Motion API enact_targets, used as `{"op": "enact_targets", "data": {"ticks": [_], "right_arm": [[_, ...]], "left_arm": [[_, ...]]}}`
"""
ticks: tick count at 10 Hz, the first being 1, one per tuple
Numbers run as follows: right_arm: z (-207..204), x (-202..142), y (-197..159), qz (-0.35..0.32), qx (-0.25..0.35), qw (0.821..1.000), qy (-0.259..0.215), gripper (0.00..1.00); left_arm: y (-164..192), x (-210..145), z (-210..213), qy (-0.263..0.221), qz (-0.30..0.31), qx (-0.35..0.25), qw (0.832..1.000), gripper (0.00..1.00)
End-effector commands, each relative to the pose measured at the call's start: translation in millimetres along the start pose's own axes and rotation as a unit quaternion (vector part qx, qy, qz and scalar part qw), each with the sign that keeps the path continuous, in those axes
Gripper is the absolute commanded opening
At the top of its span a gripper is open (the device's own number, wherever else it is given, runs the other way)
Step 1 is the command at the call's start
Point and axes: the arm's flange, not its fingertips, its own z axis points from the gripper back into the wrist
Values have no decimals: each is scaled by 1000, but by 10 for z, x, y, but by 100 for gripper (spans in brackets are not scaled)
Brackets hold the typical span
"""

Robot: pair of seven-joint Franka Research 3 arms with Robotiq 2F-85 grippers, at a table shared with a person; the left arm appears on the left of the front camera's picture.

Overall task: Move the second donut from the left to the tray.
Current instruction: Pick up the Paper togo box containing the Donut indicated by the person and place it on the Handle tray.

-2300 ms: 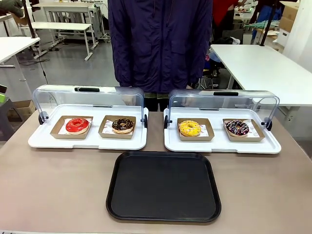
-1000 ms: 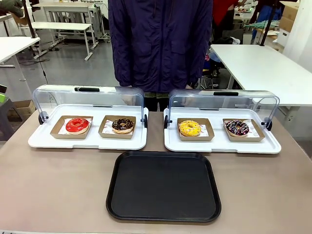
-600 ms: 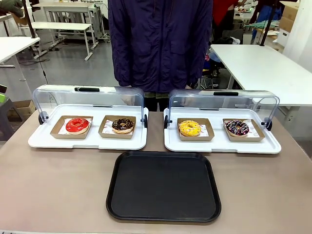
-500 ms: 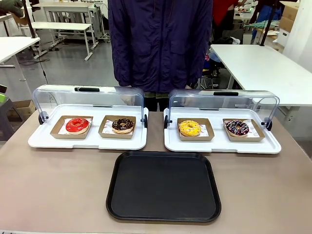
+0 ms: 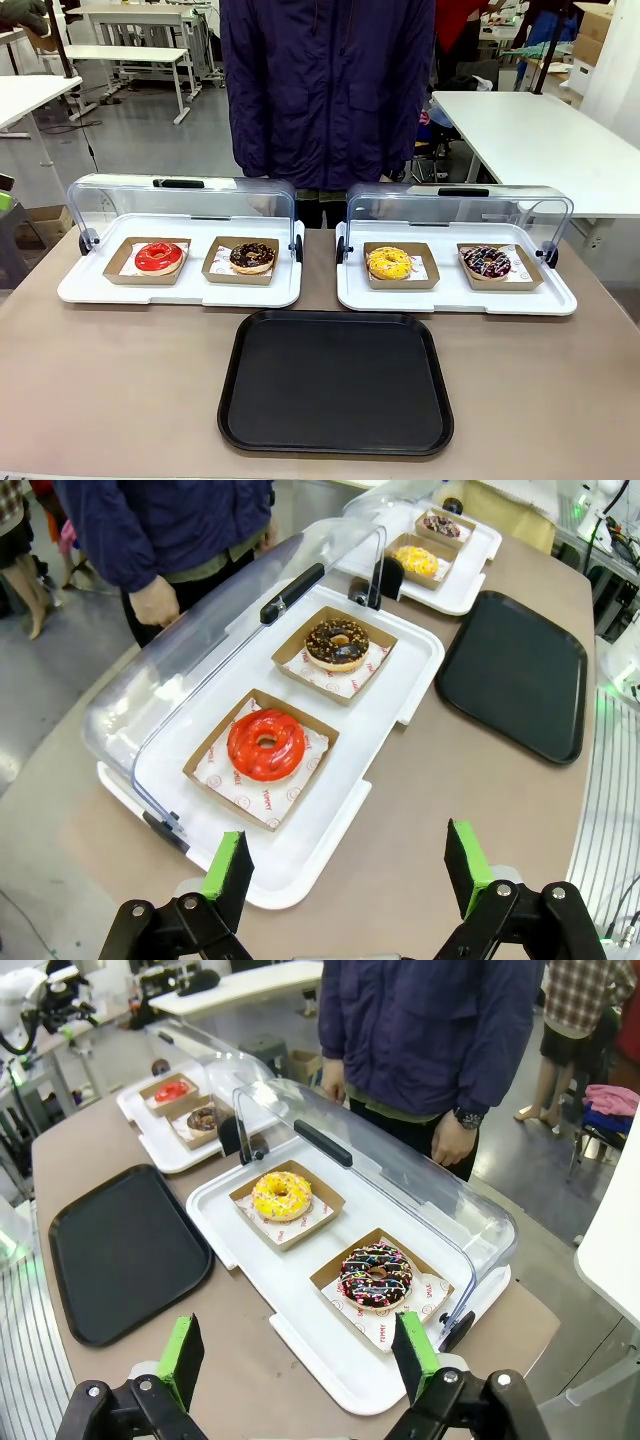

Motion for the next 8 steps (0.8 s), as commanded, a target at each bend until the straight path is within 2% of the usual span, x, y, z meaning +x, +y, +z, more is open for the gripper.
{"op": "enact_targets", "data": {"ticks": [1, 8], "right_arm": [[-9, 30, -48, 14, -1, 1000, -16, 100], [-9, 30, -48, 14, -1, 1000, -16, 100]], "left_arm": [[4, -1, -3, -8, -3, -4, 1000, 100], [4, -1, -3, -8, -3, -4, 1000, 100]]}}
